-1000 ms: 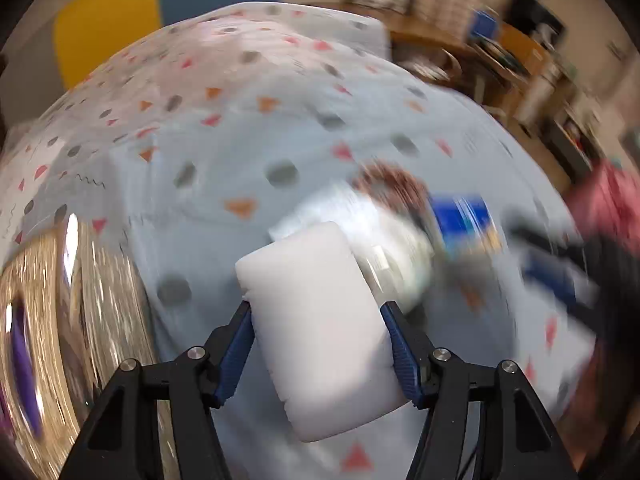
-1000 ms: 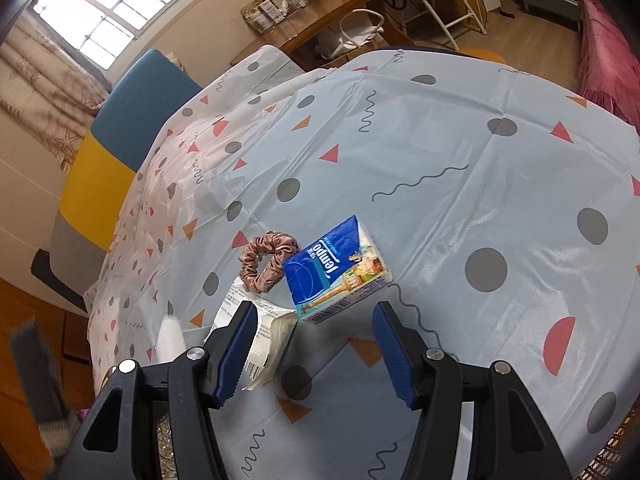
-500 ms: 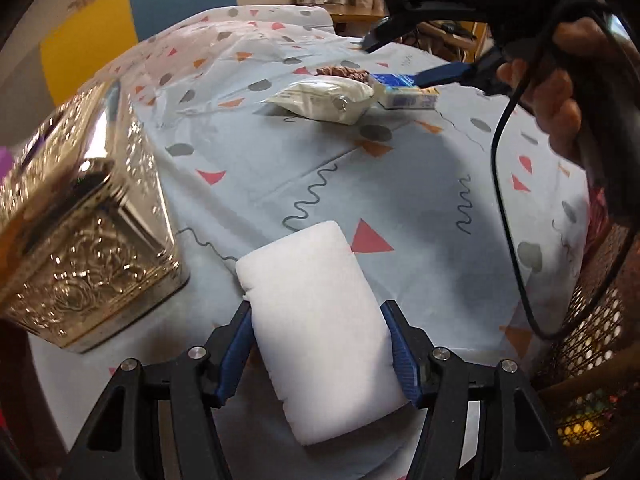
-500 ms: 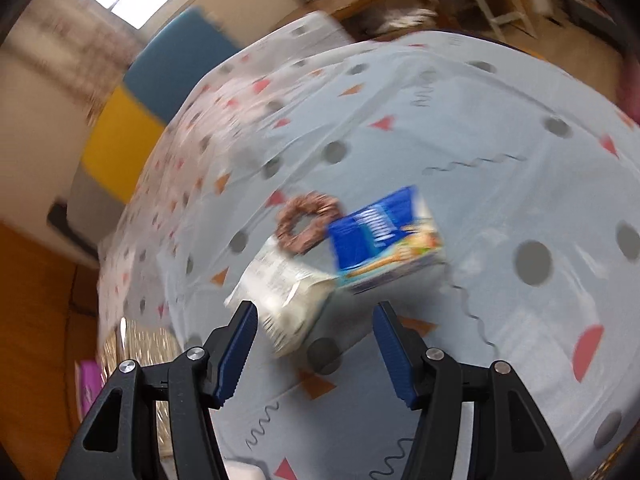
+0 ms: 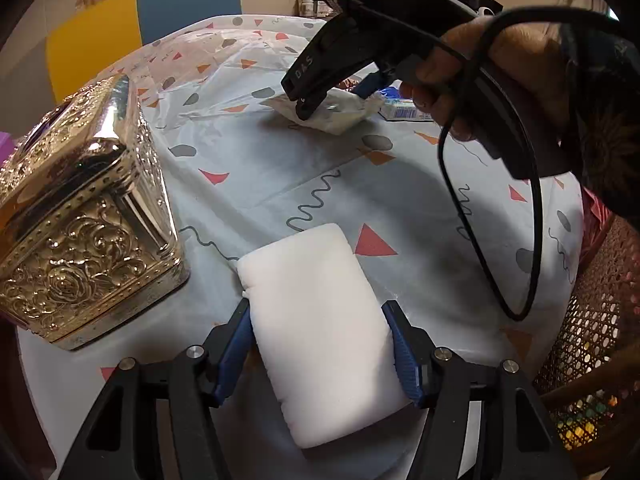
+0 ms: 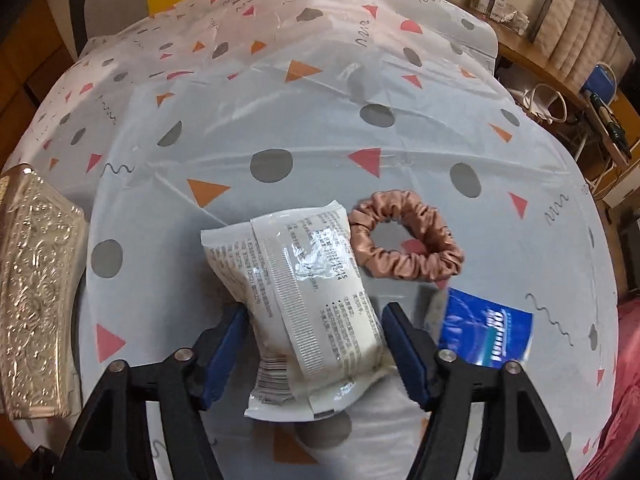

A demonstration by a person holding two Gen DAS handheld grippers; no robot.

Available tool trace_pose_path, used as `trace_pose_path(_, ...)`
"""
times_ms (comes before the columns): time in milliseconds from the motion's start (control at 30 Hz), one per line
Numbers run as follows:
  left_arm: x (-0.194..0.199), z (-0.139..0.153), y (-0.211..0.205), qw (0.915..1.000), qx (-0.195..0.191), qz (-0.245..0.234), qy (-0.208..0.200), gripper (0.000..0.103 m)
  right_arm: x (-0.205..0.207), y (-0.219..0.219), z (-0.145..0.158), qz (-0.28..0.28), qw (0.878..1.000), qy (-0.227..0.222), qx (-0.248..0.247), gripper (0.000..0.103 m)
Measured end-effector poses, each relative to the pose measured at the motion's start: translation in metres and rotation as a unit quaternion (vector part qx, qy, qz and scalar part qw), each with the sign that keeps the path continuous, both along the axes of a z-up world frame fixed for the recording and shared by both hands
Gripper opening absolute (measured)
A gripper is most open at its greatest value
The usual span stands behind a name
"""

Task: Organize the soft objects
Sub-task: 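Grasp the white plastic packet with the right tool, then carry the white sponge into the gold tray and open the left tool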

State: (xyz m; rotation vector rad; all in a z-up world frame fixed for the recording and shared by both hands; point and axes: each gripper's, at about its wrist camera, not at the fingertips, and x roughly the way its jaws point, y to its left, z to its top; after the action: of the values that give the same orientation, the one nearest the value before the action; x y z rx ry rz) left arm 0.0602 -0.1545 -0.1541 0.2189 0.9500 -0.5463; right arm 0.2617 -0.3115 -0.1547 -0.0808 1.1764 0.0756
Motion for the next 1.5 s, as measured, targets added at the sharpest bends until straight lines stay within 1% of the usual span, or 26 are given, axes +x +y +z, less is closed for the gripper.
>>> trace_pose_path(33,-0.001,0.000,0.001,1.0000,-0.001,0.000,-0.001,0.064,-0.003,0.002,0.000,0.001,1.000,-0.004,0.000,0.058)
trace_pose_path(67,-0.003,0.001,0.003,0.9999,0.009,0.001,0.012,0.064,-0.006,0.004,0.002,0.002,1.000,-0.005,0.000,0.054)
trace_pose_path(133,-0.008,0.002,0.007,0.9999,0.008,0.001,0.010,0.064,-0.017,0.012,0.005,0.012,1.000,0.002,0.001,0.052)
trace_pose_path(200,-0.010,0.003,0.010,0.9999,0.006,0.002,0.011,0.064,-0.032,0.018,0.005,0.026,1.000,0.012,-0.006,0.052)
trace_pose_path(300,-0.011,0.004,0.016,0.9999,0.004,0.002,0.012,0.063,-0.058,0.016,0.005,0.015,0.999,0.033,0.007,0.052)
trace_pose_path(367,-0.014,0.005,0.019,0.9999,0.004,0.002,0.011,0.063,-0.075,0.008,0.005,0.004,0.999,0.031,0.013,0.053)
trace_pose_path(433,-0.015,0.005,0.020,0.9999,0.004,0.004,0.013,0.062,-0.084,0.002,0.006,-0.011,1.000,0.026,0.010,0.053)
trace_pose_path(667,-0.024,0.017,0.029,0.9996,-0.001,0.015,0.023,0.061,-0.081,-0.003,0.006,-0.022,1.000,0.009,0.016,0.054)
trace_pose_path(767,-0.027,0.024,0.028,0.9997,-0.007,0.014,0.019,0.061,-0.081,-0.005,0.006,-0.021,1.000,0.008,0.017,0.054)
trace_pose_path(867,-0.032,0.036,0.028,0.9999,-0.007,0.010,0.005,0.061,-0.076,-0.004,0.003,-0.024,1.000,0.008,0.018,0.054)
trace_pose_path(933,-0.033,0.044,0.030,0.9998,-0.015,0.010,0.002,0.061,-0.078,-0.004,0.003,-0.026,0.999,0.010,0.022,0.054)
trace_pose_path(1067,-0.030,0.050,0.029,0.9997,-0.020,0.009,-0.002,0.061,-0.080,-0.004,0.003,-0.025,0.999,0.010,0.019,0.054)
trace_pose_path(1167,-0.026,0.051,0.029,0.9996,-0.025,0.012,0.004,0.061,-0.081,-0.002,0.004,-0.023,1.000,0.009,0.013,0.054)
trace_pose_path(1233,-0.021,0.058,0.029,0.9993,-0.032,0.015,0.006,0.061,-0.081,-0.004,0.004,-0.026,0.999,0.010,0.017,0.054)
trace_pose_path(1333,-0.009,0.077,0.027,0.9982,-0.056,0.022,0.006,0.061,-0.081,-0.004,0.004,-0.025,0.999,0.009,0.018,0.054)
trace_pose_path(1500,0.015,0.119,0.019,0.9958,-0.082,0.028,-0.031,0.061,-0.081,-0.005,0.003,-0.022,1.000,0.009,0.018,0.054)
